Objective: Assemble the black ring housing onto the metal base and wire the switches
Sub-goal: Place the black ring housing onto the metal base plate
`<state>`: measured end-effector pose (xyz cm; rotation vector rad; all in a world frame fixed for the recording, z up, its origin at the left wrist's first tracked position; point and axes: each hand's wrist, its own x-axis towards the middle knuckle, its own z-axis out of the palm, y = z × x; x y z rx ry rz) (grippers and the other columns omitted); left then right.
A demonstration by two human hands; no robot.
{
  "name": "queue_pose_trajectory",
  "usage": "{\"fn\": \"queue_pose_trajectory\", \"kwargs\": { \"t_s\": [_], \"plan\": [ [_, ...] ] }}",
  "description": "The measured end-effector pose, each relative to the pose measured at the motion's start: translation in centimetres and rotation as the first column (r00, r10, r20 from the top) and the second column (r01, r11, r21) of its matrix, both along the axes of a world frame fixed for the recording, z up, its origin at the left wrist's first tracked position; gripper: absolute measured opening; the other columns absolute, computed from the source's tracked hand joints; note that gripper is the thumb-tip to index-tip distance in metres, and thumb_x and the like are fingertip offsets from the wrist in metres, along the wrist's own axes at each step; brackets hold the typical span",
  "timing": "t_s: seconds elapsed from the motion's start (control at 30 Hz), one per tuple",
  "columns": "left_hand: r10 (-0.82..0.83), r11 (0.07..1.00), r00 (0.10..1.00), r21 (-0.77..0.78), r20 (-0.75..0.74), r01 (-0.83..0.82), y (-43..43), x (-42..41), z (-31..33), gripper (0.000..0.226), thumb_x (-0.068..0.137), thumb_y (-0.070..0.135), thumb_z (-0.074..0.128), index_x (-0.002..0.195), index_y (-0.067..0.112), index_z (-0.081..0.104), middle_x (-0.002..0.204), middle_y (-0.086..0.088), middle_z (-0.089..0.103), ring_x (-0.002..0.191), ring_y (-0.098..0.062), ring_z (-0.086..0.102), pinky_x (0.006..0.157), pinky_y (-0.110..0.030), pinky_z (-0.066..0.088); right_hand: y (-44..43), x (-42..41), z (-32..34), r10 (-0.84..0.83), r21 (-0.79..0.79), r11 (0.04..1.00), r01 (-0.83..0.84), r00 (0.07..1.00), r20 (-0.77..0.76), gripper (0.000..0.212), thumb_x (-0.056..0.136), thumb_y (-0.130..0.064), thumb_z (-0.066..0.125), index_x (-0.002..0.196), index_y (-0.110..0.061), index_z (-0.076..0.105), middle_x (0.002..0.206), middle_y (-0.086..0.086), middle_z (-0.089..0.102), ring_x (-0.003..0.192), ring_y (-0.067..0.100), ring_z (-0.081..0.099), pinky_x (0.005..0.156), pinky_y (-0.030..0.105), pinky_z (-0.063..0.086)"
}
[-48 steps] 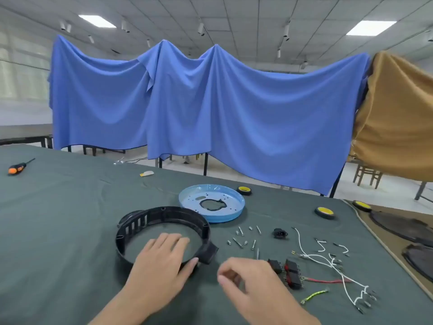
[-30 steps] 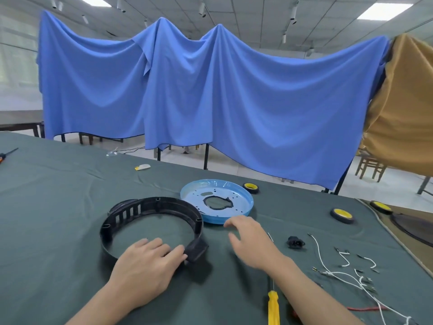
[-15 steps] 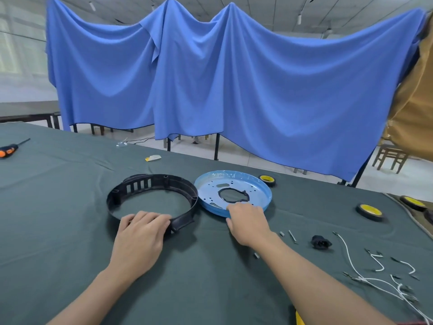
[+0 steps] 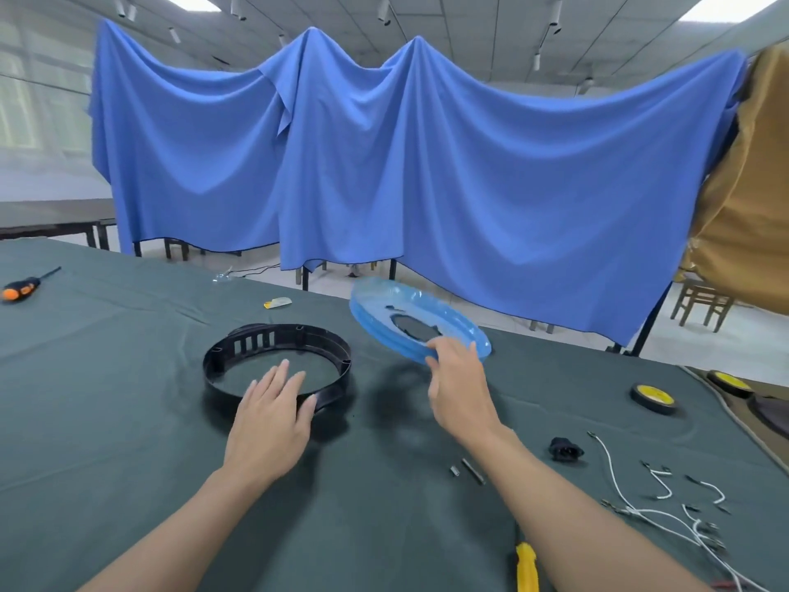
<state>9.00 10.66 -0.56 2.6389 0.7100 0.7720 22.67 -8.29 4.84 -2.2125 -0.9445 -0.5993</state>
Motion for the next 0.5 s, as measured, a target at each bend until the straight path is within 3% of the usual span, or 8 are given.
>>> {"fn": "queue_pose_trajectory", "kwargs": {
  "t_s": [0.07, 0.1, 0.17, 0.23, 0.33, 0.37, 0.43, 0.5],
  "plan": [
    [-0.016, 0.998, 1.000, -0.059, 0.021, 0.018, -0.7, -0.3, 0.8, 0.052, 0.104, 0.037, 0.037, 0.151, 0.013, 0.034, 0.164, -0.004, 0.018, 0.151, -0.017, 0.012, 0.122, -0.031, 0.006, -0.3, -1.0, 1.7, 0.049, 0.152, 0.987, -0.044, 0.998, -0.029, 0.015, 0.096, -0.002, 0.046, 0.105, -0.005, 0.057, 0.095, 0.002, 0.056, 0.086, 0.021, 0.044, 0.091, 0.029, 0.033],
    [-0.029, 0.994, 0.998, -0.104, 0.047, 0.033, -1.1, -0.4, 1.3, 0.053, 0.104, 0.036, 0.038, 0.151, 0.011, 0.034, 0.163, -0.004, 0.020, 0.151, -0.016, 0.013, 0.122, -0.031, 0.007, -0.5, -1.6, 2.6, 0.072, 0.241, 0.969, -0.051, 0.994, -0.078, 0.012, 0.097, -0.005, 0.046, 0.103, -0.008, 0.057, 0.091, -0.001, 0.055, 0.082, 0.019, 0.044, 0.077, 0.026, 0.034],
    [-0.041, 0.973, 0.992, -0.222, 0.119, 0.067, -1.8, -0.7, 2.3, 0.054, 0.104, 0.036, 0.041, 0.150, 0.010, 0.035, 0.160, -0.005, 0.028, 0.149, -0.018, 0.021, 0.120, -0.031, 0.015, -0.9, -2.8, 4.1, 0.137, 0.399, 0.916, -0.041, 0.967, -0.214, 0.010, 0.099, -0.011, 0.046, 0.097, -0.015, 0.055, 0.087, -0.004, 0.058, 0.076, 0.017, 0.049, 0.065, 0.025, 0.035],
    [-0.015, 0.924, 0.983, -0.374, 0.186, 0.085, -2.4, -1.0, 3.6, 0.053, 0.102, 0.040, 0.042, 0.148, 0.013, 0.039, 0.150, -0.007, 0.046, 0.138, -0.018, 0.040, 0.111, -0.029, 0.029, -1.5, -4.0, 5.1, 0.226, 0.517, 0.856, -0.003, 0.902, -0.368, 0.011, 0.100, -0.015, 0.046, 0.095, -0.018, 0.055, 0.093, -0.003, 0.062, 0.082, 0.016, 0.056, 0.071, 0.027, 0.045],
    [0.072, 0.818, 0.964, -0.568, 0.256, 0.090, -3.1, -1.6, 5.2, 0.049, 0.100, 0.046, 0.042, 0.142, 0.021, 0.045, 0.116, 0.005, 0.063, 0.091, 0.007, 0.058, 0.084, -0.014, 0.036, -2.5, -5.6, 5.6, 0.472, 0.714, 0.698, 0.056, 0.714, -0.517, 0.014, 0.101, -0.009, 0.044, 0.098, -0.012, 0.057, 0.099, 0.004, 0.064, 0.089, 0.016, 0.060, 0.084, 0.031, 0.049],
    [0.093, 0.784, 0.960, -0.613, 0.266, 0.094, -3.1, -1.9, 5.6, 0.050, 0.100, 0.048, 0.041, 0.142, 0.021, 0.045, 0.118, 0.006, 0.061, 0.095, 0.005, 0.058, 0.086, -0.017, 0.035, -3.0, -6.0, 5.6, 0.561, 0.775, 0.627, 0.074, 0.647, -0.516, 0.016, 0.102, -0.006, 0.043, 0.099, -0.008, 0.058, 0.099, 0.006, 0.065, 0.089, 0.017, 0.061, 0.086, 0.032, 0.050],
    [0.093, 0.723, 0.957, -0.679, 0.274, 0.124, -2.8, -2.5, 5.8, 0.051, 0.101, 0.051, 0.038, 0.142, 0.022, 0.045, 0.135, 0.006, 0.055, 0.122, -0.014, 0.053, 0.102, -0.028, 0.034, -4.0, -6.8, 5.4, 0.682, 0.853, 0.508, 0.122, 0.547, -0.485, 0.020, 0.102, -0.002, 0.040, 0.098, -0.001, 0.060, 0.094, 0.008, 0.069, 0.083, 0.017, 0.065, 0.084, 0.031, 0.052],
    [0.064, 0.662, 0.955, -0.728, 0.290, 0.177, -2.9, -3.3, 5.7, 0.046, 0.101, 0.053, 0.037, 0.136, 0.025, 0.048, 0.135, 0.007, 0.055, 0.124, -0.021, 0.051, 0.110, -0.039, 0.036, -5.1, -7.6, 5.1, 0.737, 0.874, 0.458, 0.165, 0.479, -0.477, 0.025, 0.101, 0.000, 0.038, 0.094, 0.002, 0.062, 0.088, 0.010, 0.070, 0.079, 0.019, 0.064, 0.081, 0.032, 0.051]
  ]
}}
